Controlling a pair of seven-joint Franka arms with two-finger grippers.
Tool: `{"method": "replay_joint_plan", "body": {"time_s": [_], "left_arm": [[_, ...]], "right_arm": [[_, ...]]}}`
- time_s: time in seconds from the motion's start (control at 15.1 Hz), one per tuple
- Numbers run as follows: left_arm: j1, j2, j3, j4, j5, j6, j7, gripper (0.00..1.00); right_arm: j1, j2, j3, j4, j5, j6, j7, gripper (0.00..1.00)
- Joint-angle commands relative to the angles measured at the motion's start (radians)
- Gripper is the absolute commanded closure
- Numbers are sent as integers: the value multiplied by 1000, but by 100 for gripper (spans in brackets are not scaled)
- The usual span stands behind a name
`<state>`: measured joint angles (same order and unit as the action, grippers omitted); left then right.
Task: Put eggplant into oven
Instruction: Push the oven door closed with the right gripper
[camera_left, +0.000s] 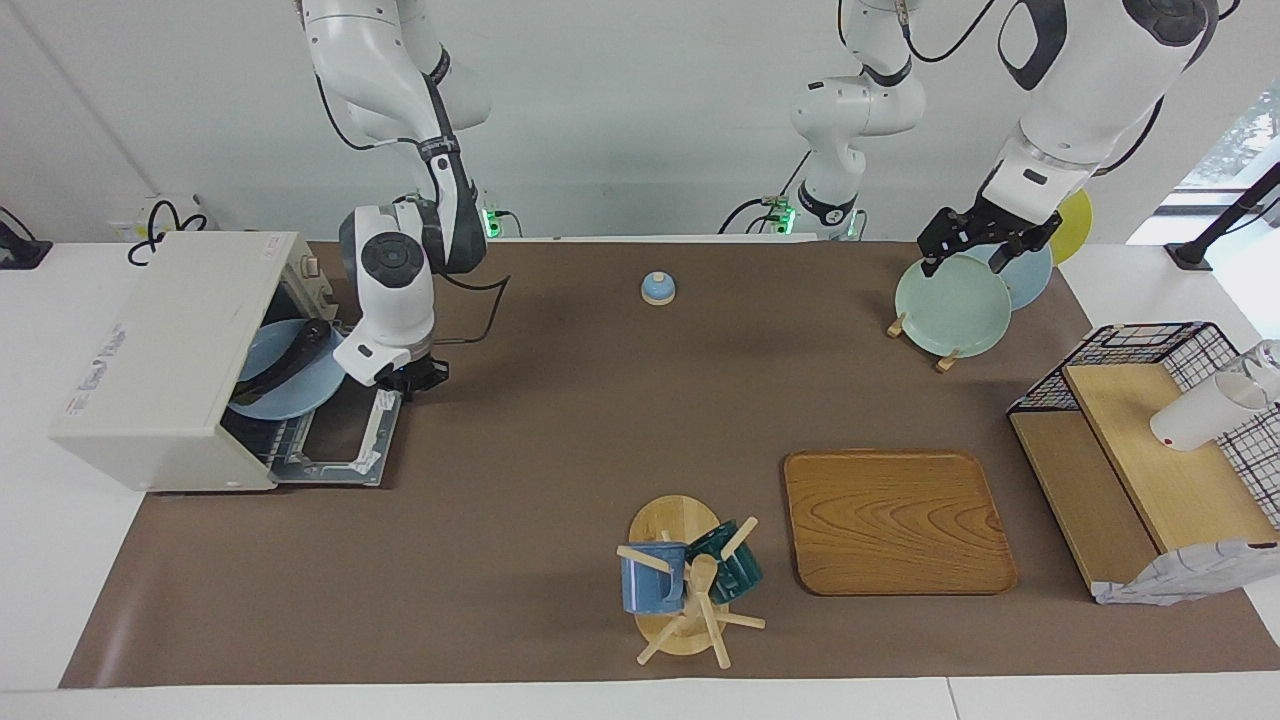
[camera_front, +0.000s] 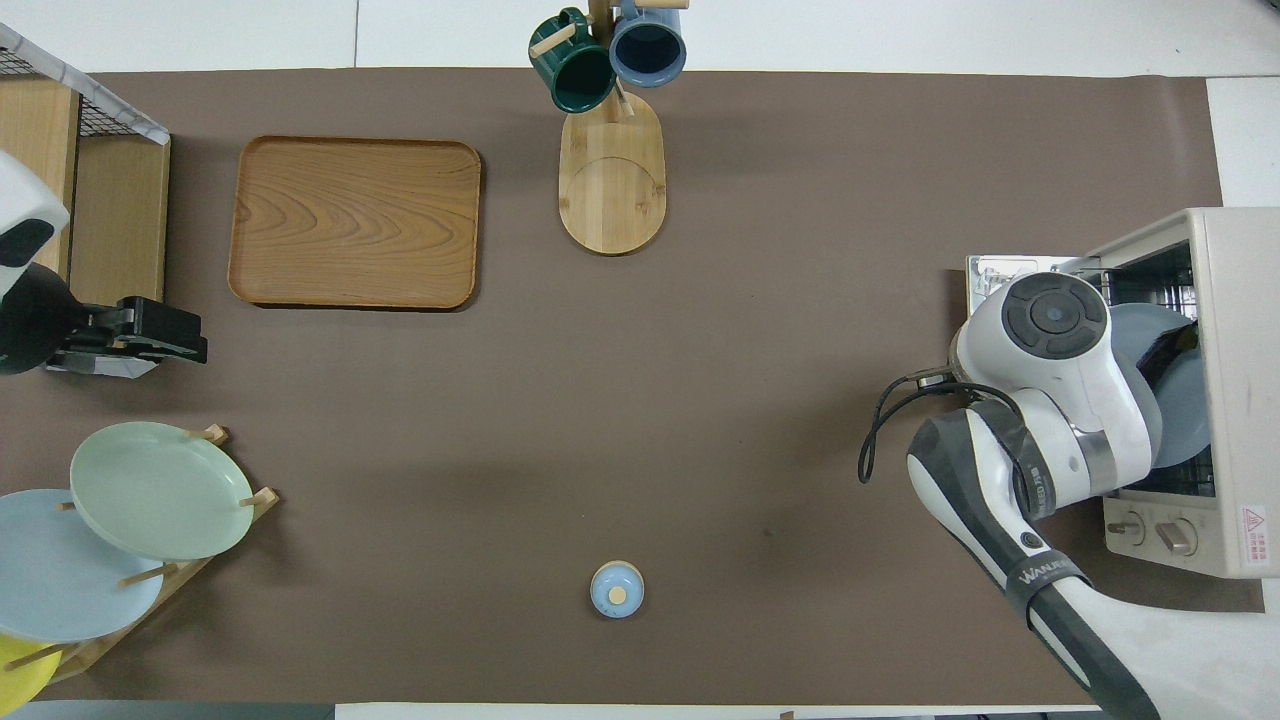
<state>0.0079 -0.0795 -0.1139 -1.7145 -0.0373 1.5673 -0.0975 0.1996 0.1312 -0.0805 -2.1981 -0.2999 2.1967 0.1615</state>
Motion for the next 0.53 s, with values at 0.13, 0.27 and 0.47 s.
{"method": "replay_joint_plan", "body": {"time_s": [0.13, 0.27, 0.47], "left_arm": [[15, -8, -10, 6, 16, -18, 5, 0], [15, -8, -10, 6, 16, -18, 5, 0], [14, -8, -10, 6, 16, -18, 5, 0]], "right_arm": [[-112, -62, -21, 164, -64, -192, -247, 100], [-138, -85, -21, 164, -64, -224, -272, 100], [-160, -119, -21, 166, -41, -259, -295, 100]]}}
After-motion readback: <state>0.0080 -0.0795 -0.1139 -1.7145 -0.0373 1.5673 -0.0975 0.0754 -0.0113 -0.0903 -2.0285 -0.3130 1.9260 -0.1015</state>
